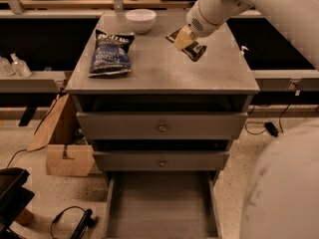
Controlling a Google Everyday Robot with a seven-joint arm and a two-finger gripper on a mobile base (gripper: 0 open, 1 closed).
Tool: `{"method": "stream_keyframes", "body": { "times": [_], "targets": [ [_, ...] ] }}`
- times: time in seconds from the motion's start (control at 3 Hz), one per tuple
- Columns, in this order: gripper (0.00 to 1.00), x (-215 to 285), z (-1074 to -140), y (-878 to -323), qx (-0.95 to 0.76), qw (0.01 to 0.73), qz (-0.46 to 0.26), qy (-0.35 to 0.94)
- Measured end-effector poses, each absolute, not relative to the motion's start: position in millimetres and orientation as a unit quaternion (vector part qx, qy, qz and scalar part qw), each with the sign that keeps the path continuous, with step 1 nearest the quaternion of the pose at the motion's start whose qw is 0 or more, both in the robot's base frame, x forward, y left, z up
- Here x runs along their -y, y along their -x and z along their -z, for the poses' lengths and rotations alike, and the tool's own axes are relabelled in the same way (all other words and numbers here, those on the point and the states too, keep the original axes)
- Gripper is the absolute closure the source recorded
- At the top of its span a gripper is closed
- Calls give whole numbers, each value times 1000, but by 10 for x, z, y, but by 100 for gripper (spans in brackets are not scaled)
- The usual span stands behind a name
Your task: Pick rxbar chocolate from bottom drawer and place on counter
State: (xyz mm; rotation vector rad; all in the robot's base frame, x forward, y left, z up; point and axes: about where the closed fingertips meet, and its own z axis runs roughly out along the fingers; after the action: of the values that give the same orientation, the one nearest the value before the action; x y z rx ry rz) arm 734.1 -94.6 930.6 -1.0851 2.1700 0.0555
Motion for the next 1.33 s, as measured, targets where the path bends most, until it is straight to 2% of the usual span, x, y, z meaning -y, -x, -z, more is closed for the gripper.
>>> {"method": "stream_keyframes", "body": {
  "times": [0.33,0.67,1.33],
  "targets": [
    [76,887,-9399,-7448,-832,363,-18,419],
    [45,869,-9383,-7443,-832,361,-19,420],
    [1,838,-9357,-7444,-832,359,-21,422]
  ]
}}
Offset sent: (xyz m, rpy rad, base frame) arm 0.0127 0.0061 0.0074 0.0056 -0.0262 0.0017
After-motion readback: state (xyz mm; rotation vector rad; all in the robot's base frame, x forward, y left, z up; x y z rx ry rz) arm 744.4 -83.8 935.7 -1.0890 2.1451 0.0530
